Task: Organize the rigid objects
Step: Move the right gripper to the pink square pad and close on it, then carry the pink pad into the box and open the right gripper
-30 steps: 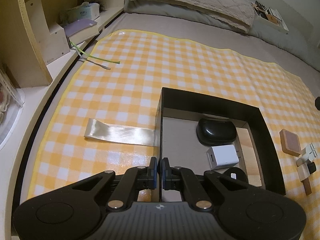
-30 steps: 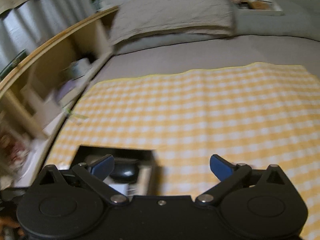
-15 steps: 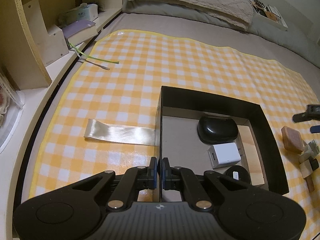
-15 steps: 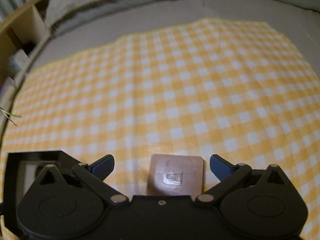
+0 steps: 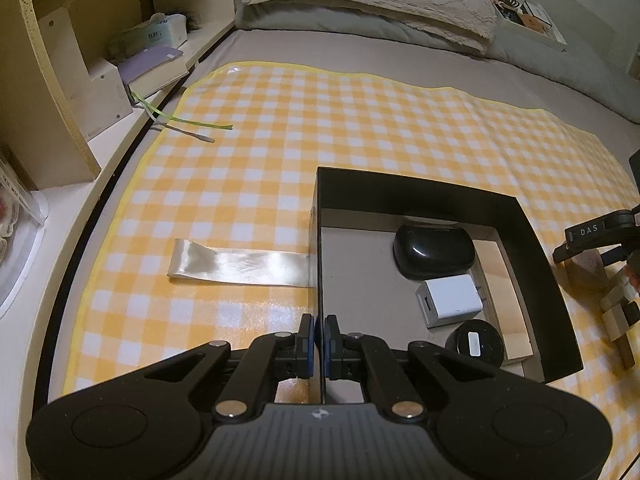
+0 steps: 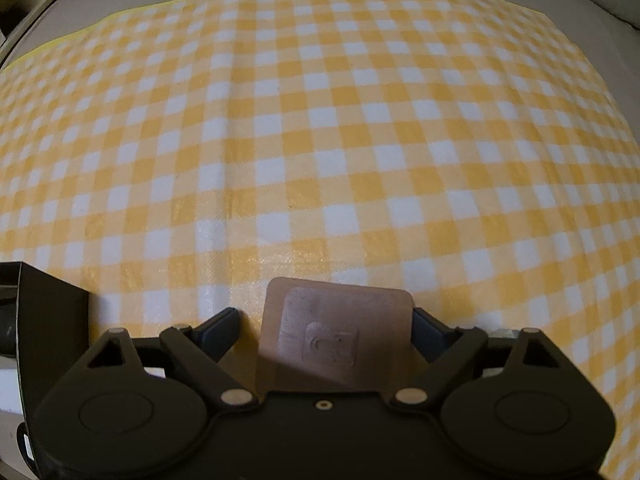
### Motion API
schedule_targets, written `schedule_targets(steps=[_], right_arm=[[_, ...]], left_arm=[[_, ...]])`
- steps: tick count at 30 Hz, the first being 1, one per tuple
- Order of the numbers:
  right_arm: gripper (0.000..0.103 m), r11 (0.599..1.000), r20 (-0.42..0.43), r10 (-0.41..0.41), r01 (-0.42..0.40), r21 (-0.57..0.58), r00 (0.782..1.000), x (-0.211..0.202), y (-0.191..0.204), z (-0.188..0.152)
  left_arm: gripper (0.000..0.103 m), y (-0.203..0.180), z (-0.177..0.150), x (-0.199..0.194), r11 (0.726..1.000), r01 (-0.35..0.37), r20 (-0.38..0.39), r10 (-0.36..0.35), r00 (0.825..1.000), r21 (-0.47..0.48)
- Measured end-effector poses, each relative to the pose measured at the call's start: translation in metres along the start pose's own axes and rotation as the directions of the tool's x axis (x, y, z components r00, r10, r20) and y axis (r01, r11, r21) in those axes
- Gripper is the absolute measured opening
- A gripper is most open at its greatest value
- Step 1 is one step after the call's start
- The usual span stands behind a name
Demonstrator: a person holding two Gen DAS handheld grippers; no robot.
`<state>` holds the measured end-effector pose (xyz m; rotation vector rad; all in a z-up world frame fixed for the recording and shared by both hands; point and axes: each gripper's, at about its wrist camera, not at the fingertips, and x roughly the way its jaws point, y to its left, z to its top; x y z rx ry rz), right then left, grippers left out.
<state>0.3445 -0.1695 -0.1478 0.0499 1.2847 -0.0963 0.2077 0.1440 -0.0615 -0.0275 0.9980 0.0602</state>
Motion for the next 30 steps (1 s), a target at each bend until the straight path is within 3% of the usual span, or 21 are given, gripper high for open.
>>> schedule_targets(steps=[2, 9, 12, 15, 19, 24, 30], right_arm=[[0.076, 1.000, 0.028, -0.007, 0.007, -0.007, 1.000, -0.004, 0.000, 0.000], [0.076, 0.998, 0.090, 0.030, -0.024, -0.063, 0.995, -0.041, 0.028, -0.002], [0.076, 0.991, 0.161, 0.110, -0.097, -0.091, 0.981, -0.076, 0.045, -0.004], [0.076, 0.971, 0.203, 0.231, -0.211, -0.114, 0.951, -0.108, 0.065, -0.007], [0.076, 0.924, 0.199, 0.372, -0.341, -0.174, 0.907, -0.135, 0.104, -0.021], [0.076, 0.842, 0.091, 0.489, -0.443, -0.307, 0.867, -0.135, 0.178, -0.046], [0.075, 0.706, 0.018, 0.490, -0.385, -0.594, 0.871, -0.113, 0.247, -0.066]], left_arm=[[0.005, 0.001, 0.000, 0.000, 1.000, 0.002, -0.001, -0.002, 1.000, -0.002], [0.005, 0.001, 0.001, 0.001, 1.000, 0.005, -0.004, -0.005, 1.000, -0.009], [0.005, 0.001, 0.001, 0.001, 1.000, 0.004, -0.003, -0.004, 1.000, -0.008], [0.005, 0.001, 0.001, 0.001, 1.000, 0.007, -0.003, -0.007, 1.000, -0.007], [0.006, 0.001, 0.001, 0.001, 1.000, 0.014, -0.005, -0.014, 1.000, -0.005], [0.006, 0.002, 0.001, 0.001, 1.000, 0.020, -0.007, -0.020, 1.000, -0.004], [0.006, 0.002, -0.001, 0.000, 1.000, 0.030, -0.007, -0.030, 1.000, 0.009]])
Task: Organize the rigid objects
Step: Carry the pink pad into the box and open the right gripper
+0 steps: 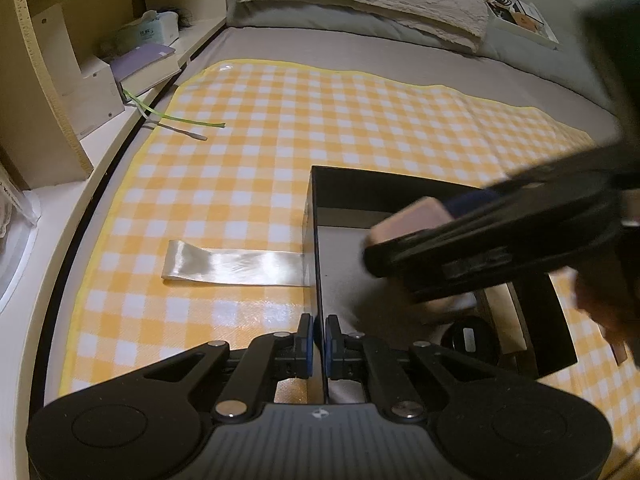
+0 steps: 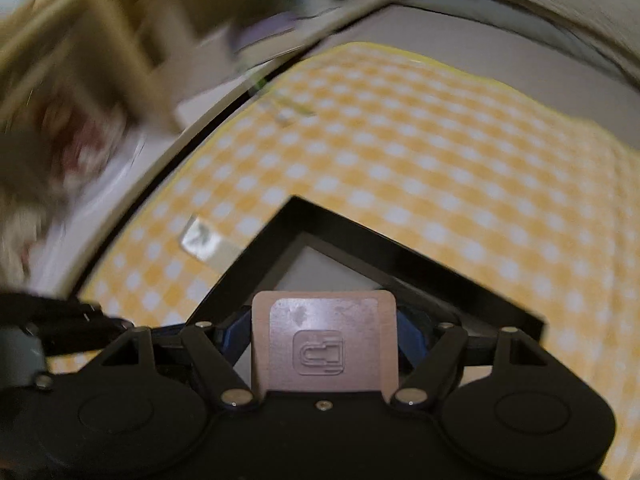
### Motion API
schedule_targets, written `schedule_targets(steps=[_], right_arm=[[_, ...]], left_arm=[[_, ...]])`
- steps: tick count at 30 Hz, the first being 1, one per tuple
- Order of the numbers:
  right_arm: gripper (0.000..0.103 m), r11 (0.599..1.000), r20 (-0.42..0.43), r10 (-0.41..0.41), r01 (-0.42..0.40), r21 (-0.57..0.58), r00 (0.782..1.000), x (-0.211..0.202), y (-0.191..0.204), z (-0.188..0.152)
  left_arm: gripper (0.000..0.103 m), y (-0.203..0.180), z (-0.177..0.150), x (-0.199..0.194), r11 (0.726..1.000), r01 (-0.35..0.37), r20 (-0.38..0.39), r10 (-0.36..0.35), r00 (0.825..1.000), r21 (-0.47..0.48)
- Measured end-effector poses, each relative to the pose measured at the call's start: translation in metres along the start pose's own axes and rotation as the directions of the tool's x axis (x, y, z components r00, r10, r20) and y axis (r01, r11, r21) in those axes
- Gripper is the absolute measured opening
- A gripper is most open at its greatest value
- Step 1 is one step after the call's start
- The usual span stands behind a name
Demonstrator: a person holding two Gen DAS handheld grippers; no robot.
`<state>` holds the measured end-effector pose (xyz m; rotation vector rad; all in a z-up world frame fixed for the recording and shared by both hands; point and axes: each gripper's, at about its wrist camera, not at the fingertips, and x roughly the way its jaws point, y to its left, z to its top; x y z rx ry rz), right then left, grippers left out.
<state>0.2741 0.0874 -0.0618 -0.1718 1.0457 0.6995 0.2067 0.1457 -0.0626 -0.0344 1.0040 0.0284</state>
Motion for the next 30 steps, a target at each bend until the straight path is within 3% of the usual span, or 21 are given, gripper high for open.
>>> schedule_targets(steps=[3, 6, 8, 12, 15, 17, 21, 27, 30], right_arm=[[0.075, 0.989, -0.053, -0.002, -0.006, -0.146, 0.999, 0.019, 0.002, 0.005], [0.076, 0.954, -0.096, 0.001, -0.030, -0.299, 0.995, 0.031, 0.010, 0.008], [0.076, 0.912, -0.109, 0.006, -0.050, -0.407, 0.994, 0.037, 0.017, 0.011], [0.076, 0.792, -0.142, 0.045, -0.122, -0.599, 0.989, 0.040, 0.033, 0.016], [0.076, 0.706, -0.191, 0.070, -0.184, -0.683, 0.979, 0.045, 0.046, 0.017], [0.076, 0.679, -0.218, 0.069, -0.206, -0.705, 0.974, 0.048, 0.050, 0.019], [0.084, 0.680, -0.210, 0.071, -0.201, -0.705, 0.975, 0.052, 0.053, 0.025], [0.085, 0.704, -0.213, 0.061, -0.193, -0.684, 0.975, 0.044, 0.050, 0.026], [0.085, 0.740, -0.211, 0.048, -0.176, -0.649, 0.976, 0.031, 0.040, 0.028]], left_arm=[[0.007, -0.004, -0.003, -0.002, 1.000, -0.007, 0.004, 0.007, 1.000, 0.022], [0.008, -0.004, -0.004, -0.004, 1.000, 0.001, 0.002, -0.001, 1.000, 0.028], [0.008, -0.002, -0.005, -0.004, 1.000, 0.012, -0.003, -0.012, 1.000, 0.021], [0.008, -0.001, -0.005, -0.005, 1.000, 0.021, -0.006, -0.021, 1.000, 0.020], [0.008, 0.001, -0.005, -0.005, 1.000, 0.026, -0.004, -0.026, 1.000, 0.001], [0.007, 0.001, -0.006, -0.006, 1.000, 0.027, -0.004, -0.027, 1.000, -0.001], [0.007, 0.002, -0.006, -0.008, 0.999, 0.031, -0.003, -0.031, 1.000, -0.010], [0.007, 0.003, -0.006, -0.009, 0.999, 0.036, -0.002, -0.036, 0.999, -0.012], [0.007, 0.003, -0.006, -0.009, 0.999, 0.036, -0.001, -0.036, 0.999, -0.013]])
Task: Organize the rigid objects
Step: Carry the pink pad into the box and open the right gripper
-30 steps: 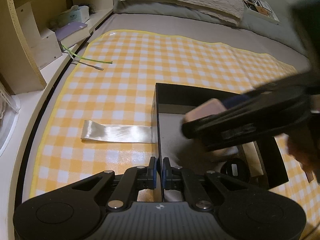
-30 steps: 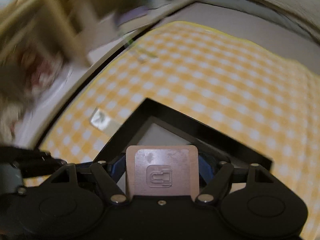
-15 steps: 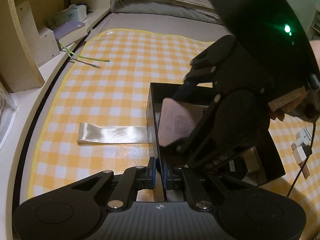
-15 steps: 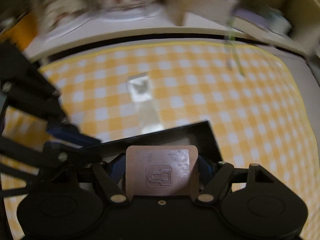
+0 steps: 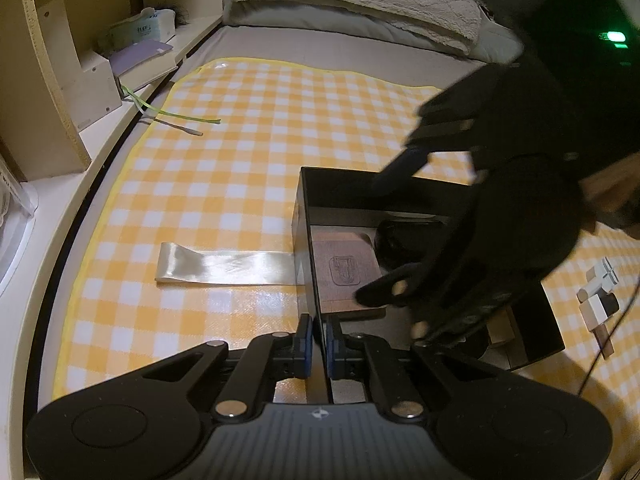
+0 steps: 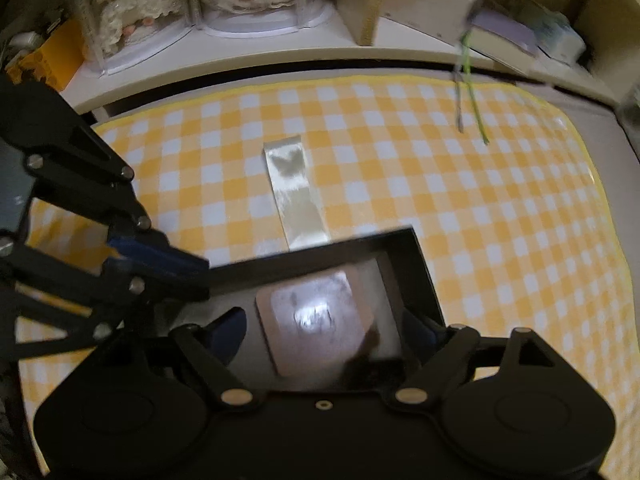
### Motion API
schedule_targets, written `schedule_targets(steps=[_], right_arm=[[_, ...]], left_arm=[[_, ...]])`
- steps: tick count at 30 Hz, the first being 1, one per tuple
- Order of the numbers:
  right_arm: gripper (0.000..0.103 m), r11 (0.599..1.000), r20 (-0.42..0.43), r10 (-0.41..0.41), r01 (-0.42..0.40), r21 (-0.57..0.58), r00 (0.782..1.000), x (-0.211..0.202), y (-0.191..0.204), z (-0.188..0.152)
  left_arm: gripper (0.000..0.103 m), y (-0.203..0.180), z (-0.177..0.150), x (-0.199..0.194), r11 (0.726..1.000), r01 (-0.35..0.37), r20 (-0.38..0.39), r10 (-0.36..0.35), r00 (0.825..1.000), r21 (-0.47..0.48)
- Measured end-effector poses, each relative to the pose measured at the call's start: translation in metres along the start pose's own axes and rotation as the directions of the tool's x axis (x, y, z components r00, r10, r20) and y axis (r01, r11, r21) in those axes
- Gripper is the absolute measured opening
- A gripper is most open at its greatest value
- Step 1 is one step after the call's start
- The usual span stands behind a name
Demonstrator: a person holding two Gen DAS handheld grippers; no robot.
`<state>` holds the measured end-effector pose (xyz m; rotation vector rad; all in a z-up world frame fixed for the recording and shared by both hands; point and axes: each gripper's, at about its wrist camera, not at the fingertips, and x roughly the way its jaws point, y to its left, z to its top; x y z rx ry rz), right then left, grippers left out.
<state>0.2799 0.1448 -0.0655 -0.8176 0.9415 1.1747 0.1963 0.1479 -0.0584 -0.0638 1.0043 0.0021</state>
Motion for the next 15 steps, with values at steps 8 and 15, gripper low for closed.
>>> schedule_targets(steps=[8, 15], right_arm=[[0.089, 0.956, 0.028, -0.090, 0.079, 0.284, 0.996, -0.053, -0.009, -0.043], [0.097, 0.793, 0.062, -0.155, 0.087, 0.603, 0.986, -0.095, -0.006, -0.072]], left_arm=[[0.007, 0.001, 0.000, 0.001, 1.000, 0.007, 0.001, -0.007, 1.000, -0.013], [0.007, 0.001, -0.001, 0.001, 1.000, -0.005, 0.003, 0.005, 1.000, -0.019]])
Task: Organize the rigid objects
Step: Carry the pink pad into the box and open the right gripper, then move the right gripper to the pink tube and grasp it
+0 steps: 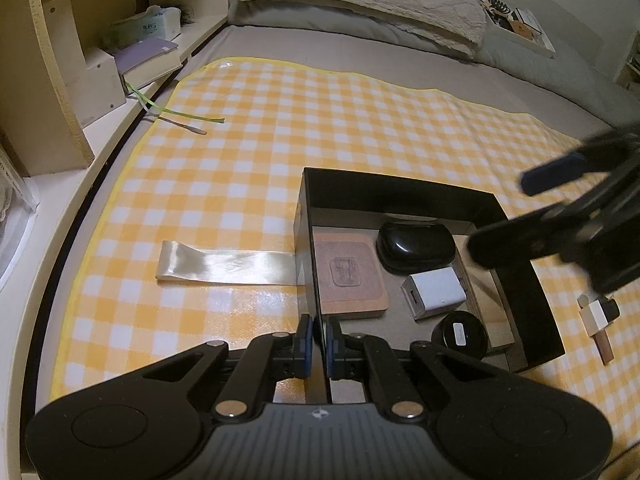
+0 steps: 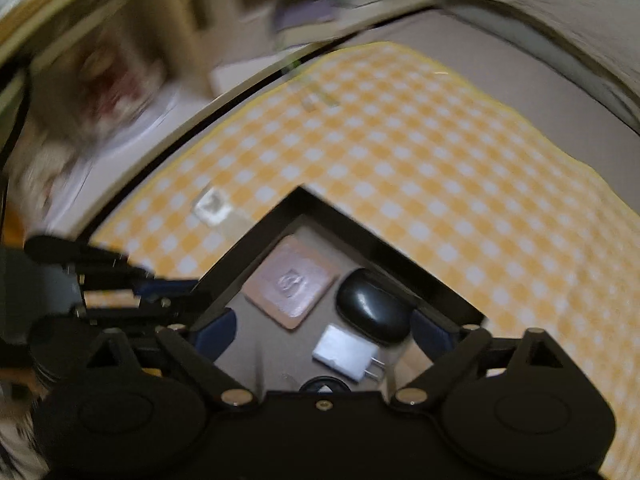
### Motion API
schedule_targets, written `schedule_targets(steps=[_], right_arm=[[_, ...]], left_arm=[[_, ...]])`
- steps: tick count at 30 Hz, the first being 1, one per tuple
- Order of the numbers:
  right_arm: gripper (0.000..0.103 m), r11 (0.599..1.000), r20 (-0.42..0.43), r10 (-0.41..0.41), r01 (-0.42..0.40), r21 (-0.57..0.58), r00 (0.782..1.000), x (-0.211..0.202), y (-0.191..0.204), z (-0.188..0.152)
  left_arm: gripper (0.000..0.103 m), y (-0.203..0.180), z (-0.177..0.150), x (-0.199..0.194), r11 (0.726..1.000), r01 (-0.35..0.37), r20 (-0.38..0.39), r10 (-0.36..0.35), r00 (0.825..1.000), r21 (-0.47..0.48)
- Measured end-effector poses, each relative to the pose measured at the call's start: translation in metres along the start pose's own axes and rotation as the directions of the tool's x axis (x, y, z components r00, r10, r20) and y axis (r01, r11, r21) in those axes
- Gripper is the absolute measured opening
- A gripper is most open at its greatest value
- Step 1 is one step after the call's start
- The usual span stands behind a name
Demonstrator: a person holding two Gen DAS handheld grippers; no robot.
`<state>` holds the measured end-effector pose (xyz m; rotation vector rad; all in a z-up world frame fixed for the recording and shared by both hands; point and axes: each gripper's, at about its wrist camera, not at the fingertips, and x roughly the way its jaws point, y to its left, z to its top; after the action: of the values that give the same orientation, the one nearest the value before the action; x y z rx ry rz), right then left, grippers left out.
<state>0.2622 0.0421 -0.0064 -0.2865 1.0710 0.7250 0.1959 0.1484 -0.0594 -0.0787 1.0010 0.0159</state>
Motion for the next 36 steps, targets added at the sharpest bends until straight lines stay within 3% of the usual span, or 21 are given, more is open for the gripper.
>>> schedule_targets(steps=[4, 8, 18, 23, 28, 32, 36], right_arm=[[0.098, 0.984, 0.043, -0.008, 0.000, 0.176, 0.999, -0.019, -0.008, -0.015], [0.103, 0.964, 0.130, -0.056, 0.020, 0.266, 0.990, -0.043, -0.018, -0.035], [0.103, 0.898, 0.312, -0.228, 0.075, 0.434, 0.922, -0.101, -0.075, -0.103], [0.103, 0.849, 0.266, -0.307, 0.137, 0.511, 0.914, -0.104, -0.105, -0.137], [0.103, 0.854, 0.262, -0.318, 0.156, 0.497, 0.911, -0.101, -0.127, -0.171], [0.101, 0.849, 0.178, -0.274, 0.150, 0.507, 0.945, -0.087, -0.144, -0.193], [0.073, 0.851, 0.068, -0.260, 0.195, 0.487, 0.963, -0.066, -0.157, -0.205]], left_arm=[[0.007, -0.001, 0.000, 0.000, 1.000, -0.004, 0.001, 0.005, 1.000, -0.006], [0.007, -0.002, 0.000, 0.000, 1.000, -0.007, 0.003, 0.007, 1.000, -0.007], [0.007, -0.003, 0.000, -0.001, 1.000, -0.008, 0.009, 0.008, 1.000, 0.025], [0.007, -0.004, -0.001, 0.000, 1.000, -0.003, 0.008, 0.003, 1.000, 0.012], [0.007, -0.002, 0.000, 0.000, 1.000, 0.000, 0.002, 0.000, 1.000, -0.010], [0.007, -0.002, 0.001, 0.001, 1.000, -0.003, 0.001, 0.003, 1.000, -0.017], [0.007, -0.003, 0.002, 0.001, 1.000, -0.006, -0.001, 0.006, 1.000, -0.021]])
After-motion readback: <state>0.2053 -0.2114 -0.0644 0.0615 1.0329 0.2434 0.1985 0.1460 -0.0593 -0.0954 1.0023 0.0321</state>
